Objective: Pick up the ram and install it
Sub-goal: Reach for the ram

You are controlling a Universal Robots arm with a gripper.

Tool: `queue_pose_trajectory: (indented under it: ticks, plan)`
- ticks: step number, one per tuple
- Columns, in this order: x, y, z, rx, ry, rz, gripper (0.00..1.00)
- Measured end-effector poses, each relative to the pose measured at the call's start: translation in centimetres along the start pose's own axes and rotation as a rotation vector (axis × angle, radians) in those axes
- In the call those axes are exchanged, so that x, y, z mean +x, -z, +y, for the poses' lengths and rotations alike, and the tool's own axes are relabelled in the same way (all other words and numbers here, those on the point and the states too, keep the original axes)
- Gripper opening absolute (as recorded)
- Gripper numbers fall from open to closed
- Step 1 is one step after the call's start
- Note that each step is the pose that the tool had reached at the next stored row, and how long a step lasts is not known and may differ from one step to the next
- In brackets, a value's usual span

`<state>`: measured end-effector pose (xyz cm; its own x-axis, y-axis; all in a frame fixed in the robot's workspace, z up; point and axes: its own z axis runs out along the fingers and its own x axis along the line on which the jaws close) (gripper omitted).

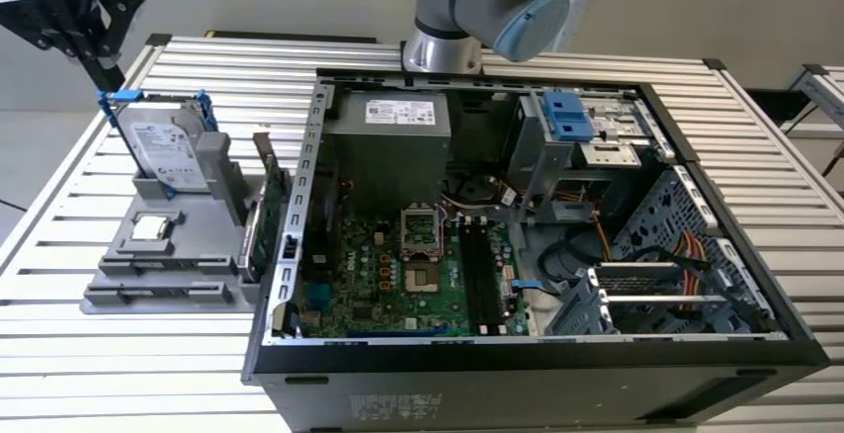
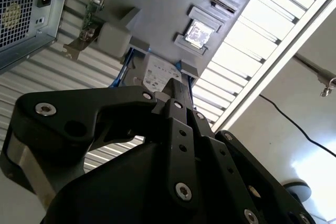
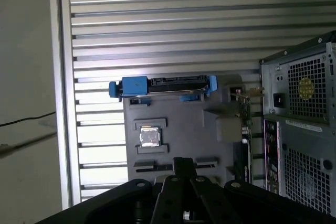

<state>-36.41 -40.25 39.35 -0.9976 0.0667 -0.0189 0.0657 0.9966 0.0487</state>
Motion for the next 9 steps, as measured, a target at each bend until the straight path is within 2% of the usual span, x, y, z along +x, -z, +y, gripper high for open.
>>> queue_pose_trajectory:
  ticks: [9]
  plan:
    - [-0.39, 0.02, -0.6, 0.0003, 0.0, 0.0049, 0.0]
